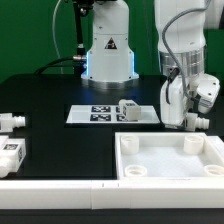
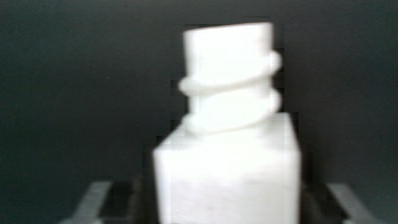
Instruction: Assemble square table
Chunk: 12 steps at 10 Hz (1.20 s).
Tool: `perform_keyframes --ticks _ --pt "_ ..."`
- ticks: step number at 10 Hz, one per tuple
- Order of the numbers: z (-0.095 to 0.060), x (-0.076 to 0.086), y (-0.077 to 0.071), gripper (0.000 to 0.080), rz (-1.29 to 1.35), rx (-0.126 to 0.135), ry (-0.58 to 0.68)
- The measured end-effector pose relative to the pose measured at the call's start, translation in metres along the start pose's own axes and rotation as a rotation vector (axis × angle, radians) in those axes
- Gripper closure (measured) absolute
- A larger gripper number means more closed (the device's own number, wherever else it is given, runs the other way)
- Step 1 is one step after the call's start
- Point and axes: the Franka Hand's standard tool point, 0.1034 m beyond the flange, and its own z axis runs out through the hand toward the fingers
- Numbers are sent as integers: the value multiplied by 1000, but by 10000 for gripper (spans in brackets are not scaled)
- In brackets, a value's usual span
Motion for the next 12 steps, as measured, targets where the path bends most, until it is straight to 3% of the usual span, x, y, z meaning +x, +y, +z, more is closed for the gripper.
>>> perform_keyframes --ticks 1,4,5,7,11,12 --pt "0 0 0 522 -1 0 0" --pt "0 -1 1 522 -70 -10 4" --pt "-4 -4 5 522 -166 -61 20" --pt "-21 -13 -3 522 -580 -55 42" --pt "-20 -13 -1 521 -921 -65 42" --pt "-21 -12 -3 521 -1137 -72 64"
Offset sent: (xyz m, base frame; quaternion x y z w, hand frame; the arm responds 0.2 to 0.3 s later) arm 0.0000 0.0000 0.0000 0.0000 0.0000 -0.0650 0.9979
